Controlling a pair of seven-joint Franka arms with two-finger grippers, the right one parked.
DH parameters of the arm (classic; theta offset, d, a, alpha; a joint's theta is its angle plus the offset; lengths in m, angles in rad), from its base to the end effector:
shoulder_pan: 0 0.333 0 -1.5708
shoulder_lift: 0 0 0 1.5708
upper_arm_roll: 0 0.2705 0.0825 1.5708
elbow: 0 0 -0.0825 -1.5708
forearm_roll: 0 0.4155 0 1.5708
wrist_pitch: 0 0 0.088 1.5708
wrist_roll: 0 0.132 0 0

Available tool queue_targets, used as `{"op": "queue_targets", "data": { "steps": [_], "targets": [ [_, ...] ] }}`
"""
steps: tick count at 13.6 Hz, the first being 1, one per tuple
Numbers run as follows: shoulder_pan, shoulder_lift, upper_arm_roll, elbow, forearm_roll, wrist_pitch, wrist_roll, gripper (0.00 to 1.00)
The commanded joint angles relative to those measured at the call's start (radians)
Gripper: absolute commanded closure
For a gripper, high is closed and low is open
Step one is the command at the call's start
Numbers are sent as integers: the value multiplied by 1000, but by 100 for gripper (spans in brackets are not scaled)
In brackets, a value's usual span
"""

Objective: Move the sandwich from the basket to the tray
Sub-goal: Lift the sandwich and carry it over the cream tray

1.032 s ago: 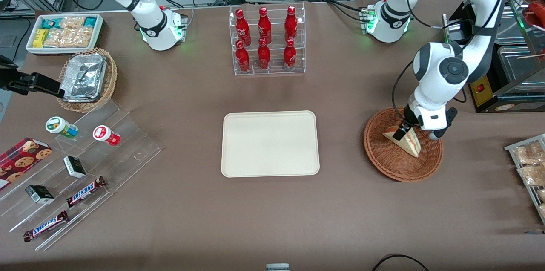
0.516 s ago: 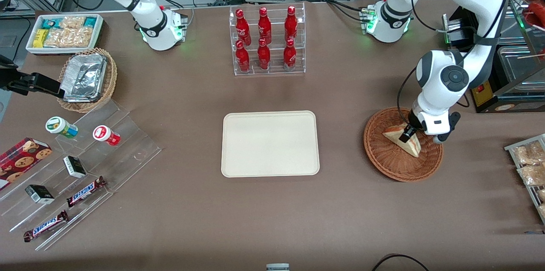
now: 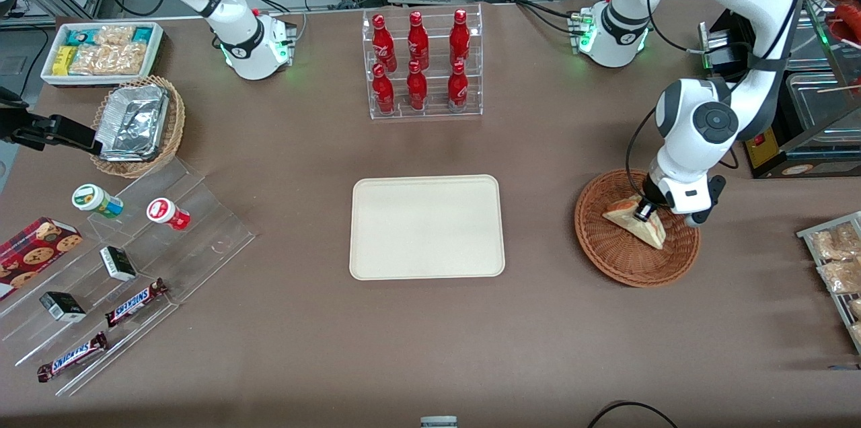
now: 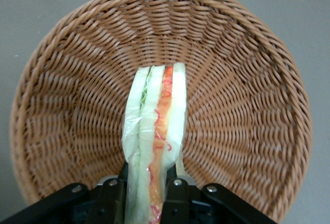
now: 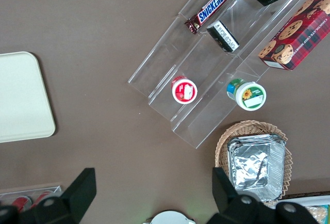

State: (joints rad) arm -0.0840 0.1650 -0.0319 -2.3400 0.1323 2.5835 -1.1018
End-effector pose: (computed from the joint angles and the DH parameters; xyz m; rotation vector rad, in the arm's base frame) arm 0.5335 -0.0633 0.1765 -2.8299 -1.3271 -0.1629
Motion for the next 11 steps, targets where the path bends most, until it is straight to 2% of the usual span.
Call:
{"op": "queue_targets", "data": {
  "steps": [1, 3, 5, 8, 11],
  "targets": [
    [-59, -143, -6, 55, 23, -232, 37, 100],
    [-98, -148, -48, 214, 23, -482, 49, 100],
    [-158, -124, -83, 362, 18, -652, 54, 100],
    [-304, -59, -105, 499, -3, -733, 60, 100],
    [-489, 100, -108, 640, -43, -727, 21, 100]
  ]
}}
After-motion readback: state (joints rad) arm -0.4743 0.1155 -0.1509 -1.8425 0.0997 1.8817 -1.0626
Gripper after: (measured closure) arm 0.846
